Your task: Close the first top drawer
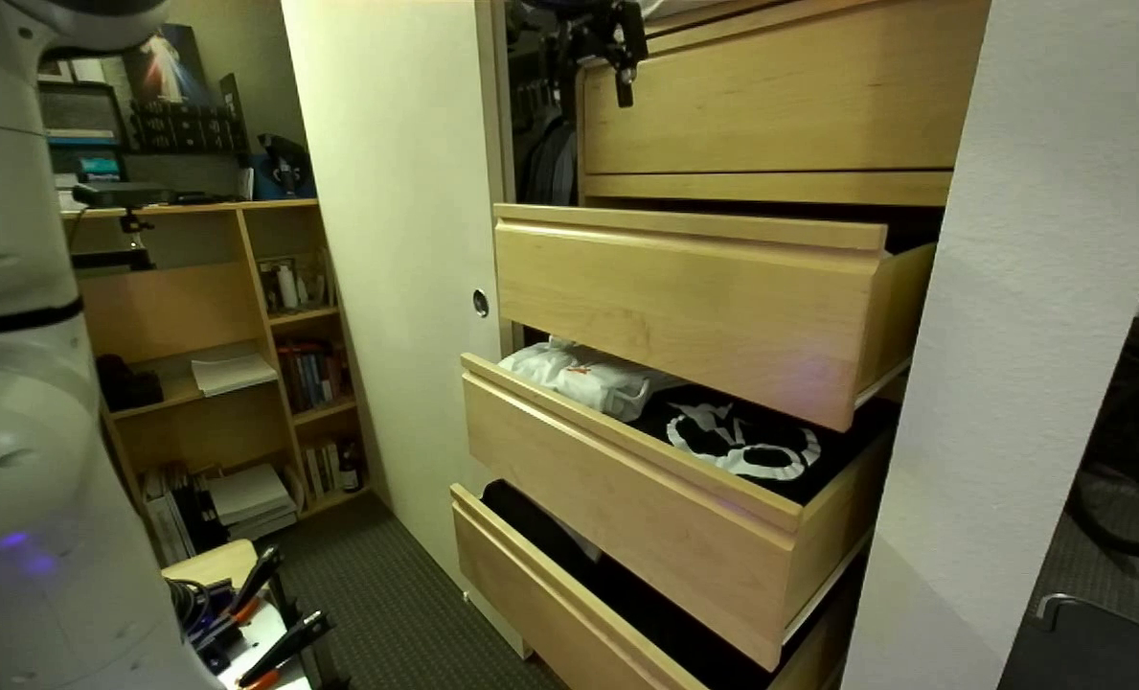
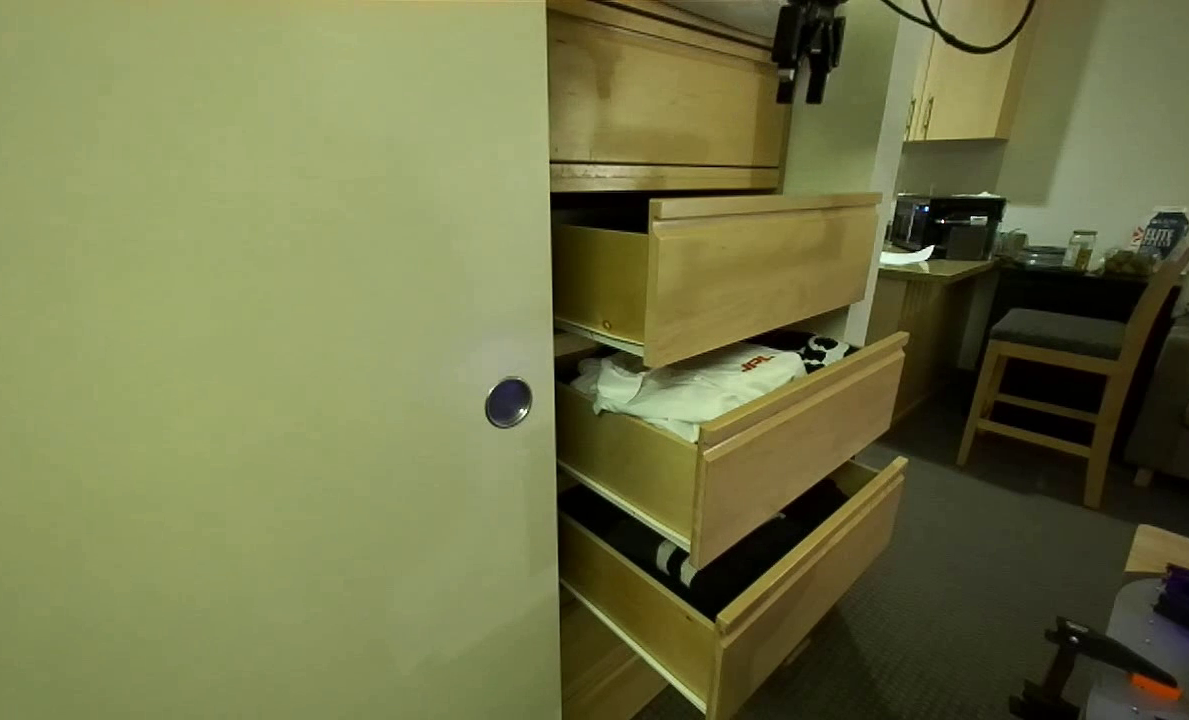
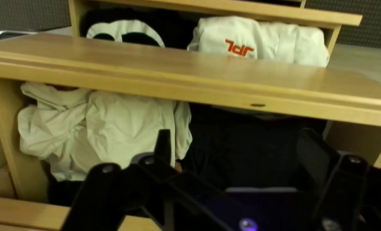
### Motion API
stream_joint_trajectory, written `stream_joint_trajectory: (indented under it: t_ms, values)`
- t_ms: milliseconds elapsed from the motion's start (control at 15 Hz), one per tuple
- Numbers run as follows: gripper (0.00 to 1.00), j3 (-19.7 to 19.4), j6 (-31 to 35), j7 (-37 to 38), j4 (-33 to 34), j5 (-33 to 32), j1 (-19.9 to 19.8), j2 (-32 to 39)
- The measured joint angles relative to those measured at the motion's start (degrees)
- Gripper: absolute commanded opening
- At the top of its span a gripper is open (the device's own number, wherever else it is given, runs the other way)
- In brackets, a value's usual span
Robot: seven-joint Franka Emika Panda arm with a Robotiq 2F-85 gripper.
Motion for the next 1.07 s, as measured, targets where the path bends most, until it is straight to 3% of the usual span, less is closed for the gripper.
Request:
stream_joint_trajectory:
  t_ms: [467, 800, 1067]
  values:
    - [1.0, 0.2, -9.2, -0.2, -7.0, -0.1, 0.3, -7.7]
    - [1.0, 0.8, -8.6, -0.2, -19.8, -0.1, 1.1, -14.6]
    - [1.0, 1.1, -4.4, -0.2, -29.8, -0.3, 2.0, -19.8]
